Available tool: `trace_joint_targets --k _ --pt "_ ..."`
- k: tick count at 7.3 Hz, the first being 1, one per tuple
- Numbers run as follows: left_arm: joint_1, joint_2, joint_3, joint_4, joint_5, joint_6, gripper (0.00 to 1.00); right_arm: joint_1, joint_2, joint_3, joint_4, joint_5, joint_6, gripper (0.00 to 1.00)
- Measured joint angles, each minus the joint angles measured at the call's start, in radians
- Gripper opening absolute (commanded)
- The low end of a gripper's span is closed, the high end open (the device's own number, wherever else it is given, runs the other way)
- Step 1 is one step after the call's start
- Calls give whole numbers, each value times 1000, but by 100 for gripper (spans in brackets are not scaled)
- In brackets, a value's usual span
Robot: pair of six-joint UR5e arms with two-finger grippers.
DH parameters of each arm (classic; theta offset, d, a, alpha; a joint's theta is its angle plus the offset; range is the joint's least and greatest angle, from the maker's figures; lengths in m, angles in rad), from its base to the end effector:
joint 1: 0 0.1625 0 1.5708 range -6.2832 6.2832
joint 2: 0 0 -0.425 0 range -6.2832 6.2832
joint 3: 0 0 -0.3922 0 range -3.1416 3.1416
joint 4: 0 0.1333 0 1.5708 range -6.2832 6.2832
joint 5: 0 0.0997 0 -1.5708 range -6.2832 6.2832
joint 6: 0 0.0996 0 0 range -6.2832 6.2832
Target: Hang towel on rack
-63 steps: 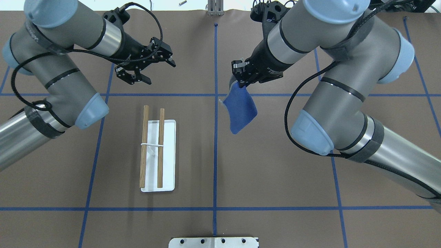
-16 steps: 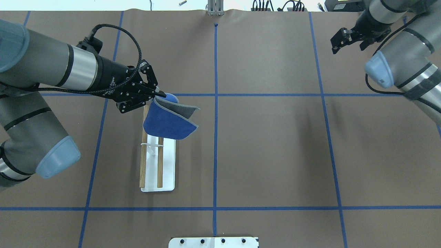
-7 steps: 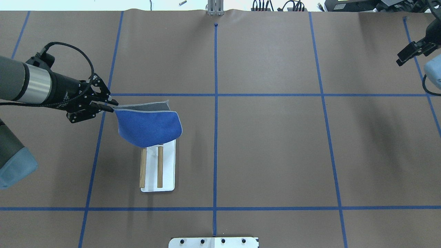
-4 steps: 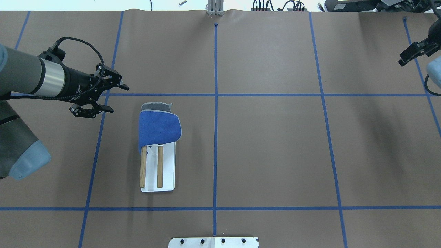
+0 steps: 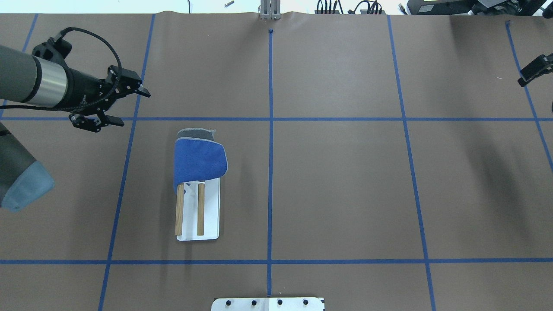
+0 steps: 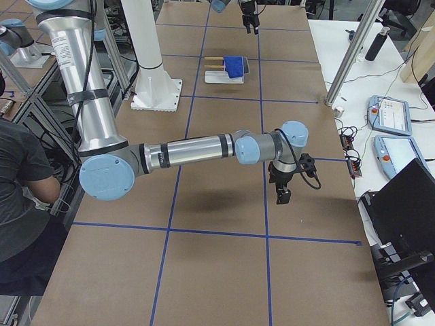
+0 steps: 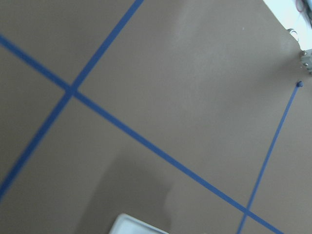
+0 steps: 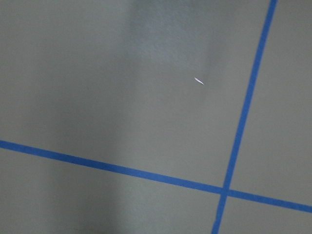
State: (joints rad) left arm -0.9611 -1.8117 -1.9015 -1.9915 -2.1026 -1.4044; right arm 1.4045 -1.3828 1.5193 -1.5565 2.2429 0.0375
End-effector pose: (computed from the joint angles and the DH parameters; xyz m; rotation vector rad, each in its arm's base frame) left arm 0.2514 -0.5046 0.3265 0.1063 1.0854 -0.4518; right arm -0.0254 -0.5821 0.5887 0.0762 -0.6829 -0.1744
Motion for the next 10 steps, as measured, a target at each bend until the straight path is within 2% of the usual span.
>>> trace_joint_targets --k 3,5,7,9,10 --pt "-126 11 10 324 -2 686 98 47 -103 1 2 -9 -26 100" --pt "-289 55 57 459 -19 1090 98 64 -124 3 3 -9 -26 100" --pt "-411 169 118 479 -65 1275 98 69 -127 5 3 -8 -21 100" --pt "-471 236 158 468 -117 1323 98 70 -125 6 3 -8 -16 100" --pt "-505 254 163 467 -185 1328 98 70 -124 7 3 -8 -15 100"
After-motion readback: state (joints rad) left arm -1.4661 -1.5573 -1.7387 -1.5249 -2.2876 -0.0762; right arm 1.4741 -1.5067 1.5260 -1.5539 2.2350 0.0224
